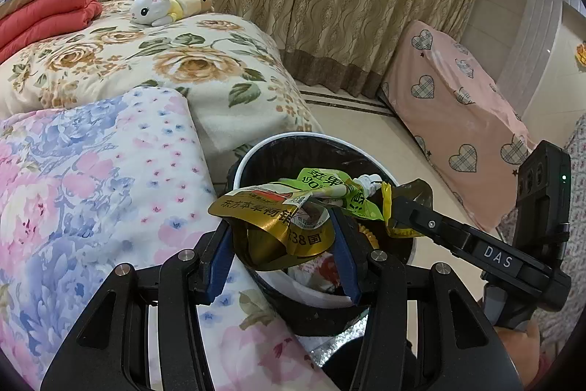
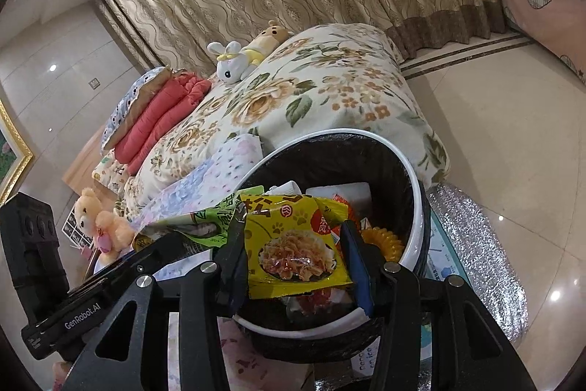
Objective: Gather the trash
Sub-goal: 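Carry both wrappers over the bin and lower them inside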
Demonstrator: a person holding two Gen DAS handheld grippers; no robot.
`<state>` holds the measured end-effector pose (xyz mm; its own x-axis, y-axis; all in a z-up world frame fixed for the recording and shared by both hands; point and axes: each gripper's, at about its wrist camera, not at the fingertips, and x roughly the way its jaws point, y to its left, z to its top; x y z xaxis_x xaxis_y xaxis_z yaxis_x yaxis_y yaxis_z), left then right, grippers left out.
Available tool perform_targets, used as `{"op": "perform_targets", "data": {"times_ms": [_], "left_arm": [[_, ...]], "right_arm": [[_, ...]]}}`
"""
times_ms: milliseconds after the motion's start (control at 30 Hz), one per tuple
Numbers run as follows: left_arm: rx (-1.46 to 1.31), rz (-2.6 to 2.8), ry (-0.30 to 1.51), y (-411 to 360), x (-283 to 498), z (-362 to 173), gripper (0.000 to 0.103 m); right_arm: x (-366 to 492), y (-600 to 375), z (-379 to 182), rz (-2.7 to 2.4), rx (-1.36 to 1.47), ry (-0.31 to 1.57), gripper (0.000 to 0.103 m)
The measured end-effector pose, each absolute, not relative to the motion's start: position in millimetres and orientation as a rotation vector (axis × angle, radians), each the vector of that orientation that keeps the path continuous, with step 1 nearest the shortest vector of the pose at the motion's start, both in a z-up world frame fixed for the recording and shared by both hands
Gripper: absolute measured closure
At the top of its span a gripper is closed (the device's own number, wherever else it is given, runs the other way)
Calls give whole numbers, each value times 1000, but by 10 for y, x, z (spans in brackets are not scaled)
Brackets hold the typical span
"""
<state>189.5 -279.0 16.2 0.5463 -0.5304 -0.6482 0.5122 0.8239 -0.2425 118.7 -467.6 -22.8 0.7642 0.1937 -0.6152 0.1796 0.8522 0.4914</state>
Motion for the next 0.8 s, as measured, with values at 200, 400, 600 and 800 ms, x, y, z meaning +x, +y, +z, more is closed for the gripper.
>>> {"op": "perform_targets", "data": {"times_ms": [200,400,600,800], "left_arm": [[-22,-616,780,-2826,1917,155,55],[-23,-614,783,-2860,1949,138,55],[-24,-612,787,-2887,1984,125,55],[-29,-612,799,-2919,2032,96,55]], "right_arm": [[1226,-4694,-243,4,561,718,56],[1244,-4700,-242,2,557,720,56],[1275,-4713,-243,-5,550,726,56],[1297,-4721,-253,-8,545,731,56]]}}
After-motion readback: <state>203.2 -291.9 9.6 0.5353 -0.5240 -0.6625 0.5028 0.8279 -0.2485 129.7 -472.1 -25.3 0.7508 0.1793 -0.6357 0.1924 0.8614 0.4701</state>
